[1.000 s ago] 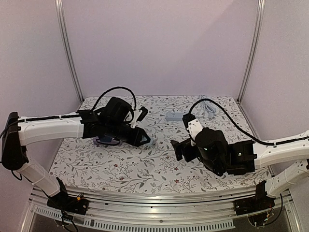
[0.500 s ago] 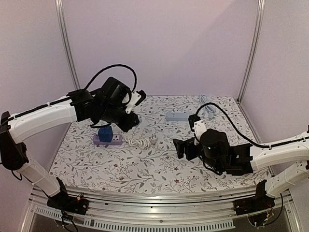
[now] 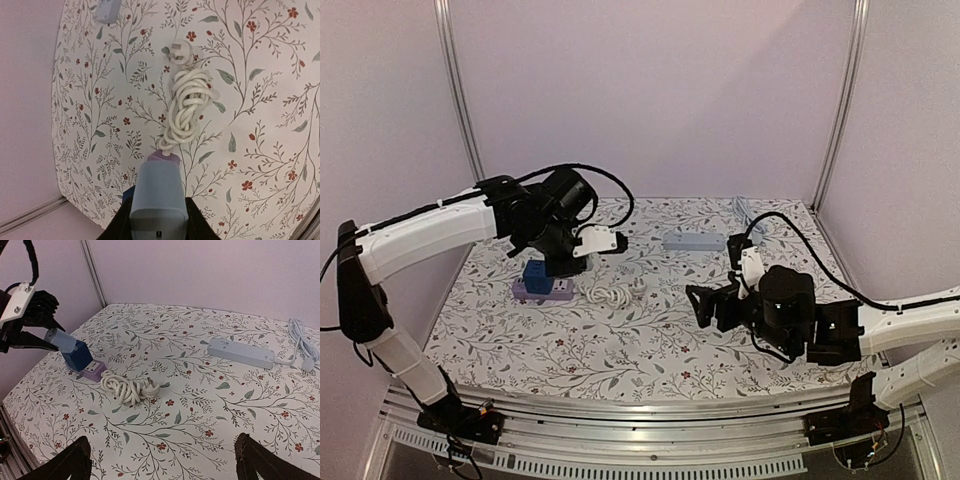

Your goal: Insert the plug

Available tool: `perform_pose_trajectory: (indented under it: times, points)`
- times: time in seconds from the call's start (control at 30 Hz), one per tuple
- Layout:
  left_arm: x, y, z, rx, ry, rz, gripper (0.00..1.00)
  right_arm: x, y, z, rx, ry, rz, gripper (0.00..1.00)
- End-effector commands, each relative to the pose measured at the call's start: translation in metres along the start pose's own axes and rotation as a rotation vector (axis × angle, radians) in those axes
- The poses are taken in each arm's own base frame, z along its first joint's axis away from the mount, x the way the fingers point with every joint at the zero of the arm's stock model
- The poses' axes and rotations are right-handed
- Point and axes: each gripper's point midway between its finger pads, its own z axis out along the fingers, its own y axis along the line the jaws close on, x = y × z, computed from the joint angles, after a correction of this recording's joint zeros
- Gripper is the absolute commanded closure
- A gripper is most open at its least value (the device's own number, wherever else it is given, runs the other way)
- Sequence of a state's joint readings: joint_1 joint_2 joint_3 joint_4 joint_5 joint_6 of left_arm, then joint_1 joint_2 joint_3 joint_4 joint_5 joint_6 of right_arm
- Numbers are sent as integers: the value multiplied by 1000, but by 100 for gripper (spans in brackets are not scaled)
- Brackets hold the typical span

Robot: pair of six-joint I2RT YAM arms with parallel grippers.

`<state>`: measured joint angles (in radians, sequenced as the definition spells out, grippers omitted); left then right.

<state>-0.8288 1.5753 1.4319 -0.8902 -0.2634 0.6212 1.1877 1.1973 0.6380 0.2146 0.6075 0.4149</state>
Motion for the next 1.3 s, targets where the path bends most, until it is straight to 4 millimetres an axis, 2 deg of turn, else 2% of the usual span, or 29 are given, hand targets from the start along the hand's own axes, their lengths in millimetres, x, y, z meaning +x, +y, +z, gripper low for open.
perform_pose_trajectory:
  times: [0.0, 0.17, 0.3, 0.53, 0.7, 0.87, 1.27]
  points:
    - [31, -21, 8, 226, 95, 192, 100, -7, -7, -8, -3, -30, 38, 1]
    - [49, -16, 12, 353, 132, 160, 100, -10, -8, -10, -5, -43, 45, 1]
    - [65, -16, 25, 445, 189, 163, 100, -8, -6, -7, -6, -36, 35, 1]
    - [82, 7, 54, 440, 196, 94, 100, -7, -6, -6, -3, -34, 25, 1]
    - [88, 13, 74, 426, 224, 78, 100, -5, -5, -5, -5, -30, 17, 1]
    - [88, 14, 86, 426, 217, 74, 100, -4, -4, -3, -6, -25, 10, 1]
    - [95, 18, 94, 439, 209, 71, 100, -1, -2, -1, -12, -17, 5, 1]
